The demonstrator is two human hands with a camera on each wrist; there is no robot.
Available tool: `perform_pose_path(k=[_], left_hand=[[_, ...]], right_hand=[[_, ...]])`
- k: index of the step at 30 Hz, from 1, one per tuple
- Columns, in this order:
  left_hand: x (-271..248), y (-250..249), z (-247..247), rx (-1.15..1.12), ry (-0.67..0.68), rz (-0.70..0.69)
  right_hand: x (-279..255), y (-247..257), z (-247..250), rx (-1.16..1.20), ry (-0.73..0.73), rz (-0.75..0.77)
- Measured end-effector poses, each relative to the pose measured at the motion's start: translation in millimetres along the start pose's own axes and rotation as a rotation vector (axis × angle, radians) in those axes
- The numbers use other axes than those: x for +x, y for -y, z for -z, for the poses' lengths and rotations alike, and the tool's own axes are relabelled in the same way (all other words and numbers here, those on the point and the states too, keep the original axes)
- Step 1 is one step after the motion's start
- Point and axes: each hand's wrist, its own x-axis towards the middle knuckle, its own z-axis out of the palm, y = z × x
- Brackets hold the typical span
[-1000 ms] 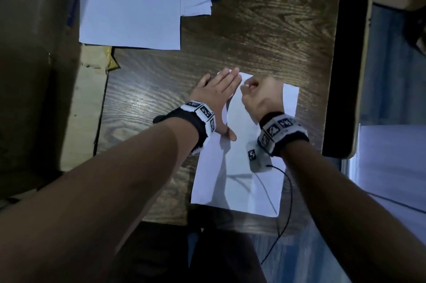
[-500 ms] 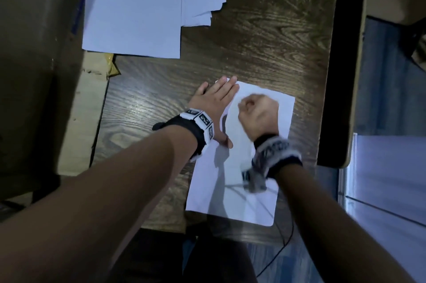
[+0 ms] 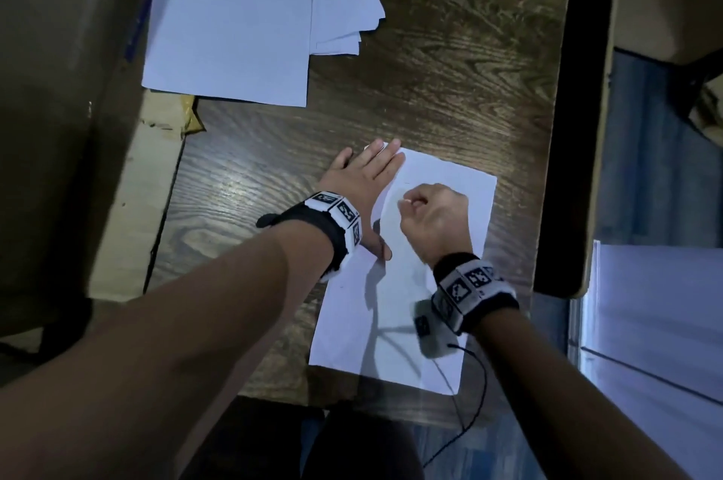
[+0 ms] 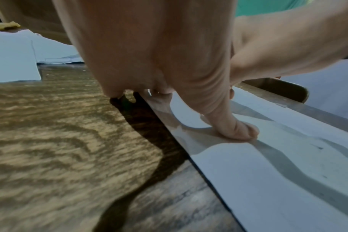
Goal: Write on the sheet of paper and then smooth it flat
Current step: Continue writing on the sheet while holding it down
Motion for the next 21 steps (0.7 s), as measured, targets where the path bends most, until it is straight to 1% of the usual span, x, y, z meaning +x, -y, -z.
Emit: perform_pose_path(k=[2, 4, 5, 7, 9, 10, 12, 14, 15, 16, 18, 20, 21], left_hand=[[2.1, 2.2, 1.1, -0.004, 0.012, -0.016], [2.3, 2.4, 0.3, -0.009, 0.022, -0.02], [2.3, 1.5, -0.5, -0.006, 0.017, -0.018], [2.3, -0.3, -2.3, 0.005, 0.001, -0.014], [1.8, 0.6, -0.3, 0.012, 0.004, -0.012], [1.9, 1.3, 0.6, 0.015, 0.007, -0.012], [1.6, 1.4, 0.8, 0.01, 0.015, -0.022], [1.4, 1.8, 1.1, -0.002, 0.026, -0.036], [1.4, 2.0, 1.1, -0.005, 0.03, -0.036], [1.0, 1.7, 0.3, -0.001, 0.031, -0.029], [1.5, 0.8, 0.5, 0.01, 0.024, -0.011], [1.9, 0.1, 0.6, 0.004, 0.026, -0.005], [1.7, 0.0, 0.3, 0.002, 0.027, -0.005]], right_hand=[[32.9, 3.6, 4.8, -0.01, -0.005, -0.047], [57.8, 2.1, 5.4, 0.046, -0.042, -0.086], [55.8, -0.3, 4.1, 0.051, -0.062, -0.094], [27.1, -4.6, 2.0, 0.04, -0.076, -0.088], [-6.8, -5.8, 3.3, 0.053, -0.05, -0.042], [-7.9, -6.0, 6.1, 0.042, -0.031, -0.025], [19.1, -3.8, 11.1, -0.006, -0.009, -0.04], [53.3, -5.9, 13.3, 0.042, -0.024, -0.097], [60.0, -8.1, 12.7, 0.081, -0.043, -0.111], [56.7, -10.2, 10.1, 0.088, -0.067, -0.114], [27.5, -11.5, 8.3, 0.061, -0.081, -0.107], [-0.7, -10.0, 9.0, 0.072, -0.035, -0.062], [0.0, -7.0, 10.6, 0.064, -0.011, -0.058]])
